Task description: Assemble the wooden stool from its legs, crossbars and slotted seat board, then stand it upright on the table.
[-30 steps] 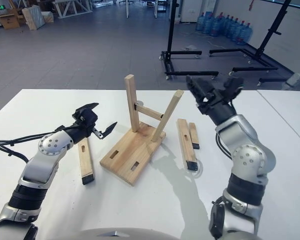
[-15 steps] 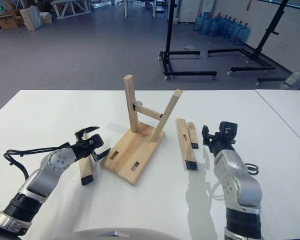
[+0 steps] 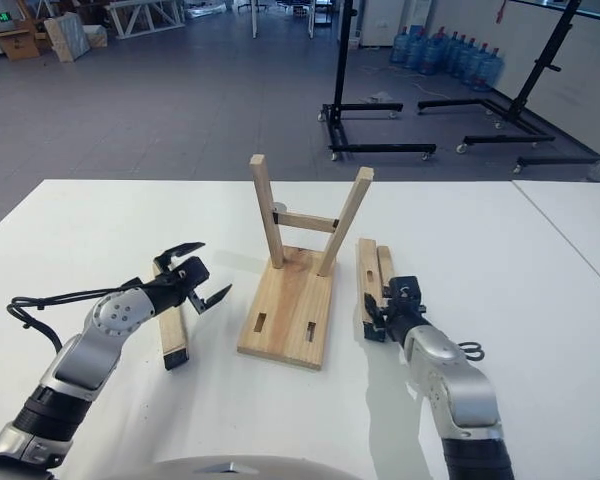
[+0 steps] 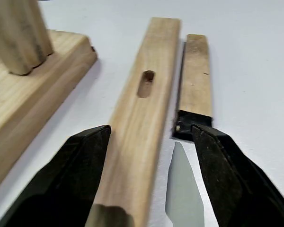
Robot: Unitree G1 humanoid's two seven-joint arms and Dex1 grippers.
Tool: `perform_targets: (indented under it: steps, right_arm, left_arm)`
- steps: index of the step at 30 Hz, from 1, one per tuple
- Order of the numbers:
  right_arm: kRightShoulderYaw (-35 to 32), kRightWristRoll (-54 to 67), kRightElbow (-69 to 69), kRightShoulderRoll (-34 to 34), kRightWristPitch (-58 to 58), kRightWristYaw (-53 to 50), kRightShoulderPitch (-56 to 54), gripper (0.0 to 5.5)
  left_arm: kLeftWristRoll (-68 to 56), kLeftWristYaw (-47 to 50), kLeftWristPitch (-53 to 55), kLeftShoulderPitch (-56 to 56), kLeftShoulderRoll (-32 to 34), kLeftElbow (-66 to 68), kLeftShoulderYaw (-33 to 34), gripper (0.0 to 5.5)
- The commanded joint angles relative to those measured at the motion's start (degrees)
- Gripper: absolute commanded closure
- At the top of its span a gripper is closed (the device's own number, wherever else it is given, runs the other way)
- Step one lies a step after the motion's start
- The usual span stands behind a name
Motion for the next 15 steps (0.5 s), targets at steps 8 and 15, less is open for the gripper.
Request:
perform_targets:
  steps: [8,15]
  right_arm:
    - [-6.7,-3.0,1.3,1.4,-3.7,-2.2,-5.9,2.37]
    - [-9.4,-6.9,18.1,-2.9,-9.5,1.3,-11.0,2.37]
  left_arm:
    - [-0.3,0.3,0.1,0.9,-0.3,0.3,1.3,0.16]
    - [-0.1,-0.7,-0.3,0.2,-0.5,0.9,0.2,0.16]
